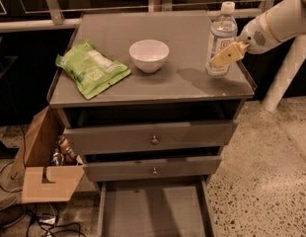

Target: Place blue plastic bottle into bottom drawer

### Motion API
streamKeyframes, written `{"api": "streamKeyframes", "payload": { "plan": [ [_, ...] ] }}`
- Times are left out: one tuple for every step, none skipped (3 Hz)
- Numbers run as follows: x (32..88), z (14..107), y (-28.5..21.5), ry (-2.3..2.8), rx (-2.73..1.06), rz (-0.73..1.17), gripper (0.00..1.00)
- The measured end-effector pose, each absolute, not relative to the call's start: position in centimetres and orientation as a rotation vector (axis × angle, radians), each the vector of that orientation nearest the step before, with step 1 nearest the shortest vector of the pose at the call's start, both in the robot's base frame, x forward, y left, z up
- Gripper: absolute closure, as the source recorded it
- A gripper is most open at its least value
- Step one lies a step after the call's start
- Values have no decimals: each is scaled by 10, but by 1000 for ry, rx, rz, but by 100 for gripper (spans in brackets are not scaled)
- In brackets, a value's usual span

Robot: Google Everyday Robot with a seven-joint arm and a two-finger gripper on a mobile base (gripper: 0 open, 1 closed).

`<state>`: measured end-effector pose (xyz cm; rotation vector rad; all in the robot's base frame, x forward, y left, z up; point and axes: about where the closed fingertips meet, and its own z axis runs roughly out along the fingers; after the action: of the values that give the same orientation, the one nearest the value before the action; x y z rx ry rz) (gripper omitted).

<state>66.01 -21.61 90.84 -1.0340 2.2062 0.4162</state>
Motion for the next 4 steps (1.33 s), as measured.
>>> {"api": "streamKeyframes", "payload": {
  "plan": [
    [617, 922, -224, 2237, -1049, 346, 100],
    [576, 936, -236, 2271, -1023, 309, 100],
    [574, 938, -236, 2272, -1024, 305, 100],
    [581, 938, -235, 2261, -1025, 299, 100]
  ]
}}
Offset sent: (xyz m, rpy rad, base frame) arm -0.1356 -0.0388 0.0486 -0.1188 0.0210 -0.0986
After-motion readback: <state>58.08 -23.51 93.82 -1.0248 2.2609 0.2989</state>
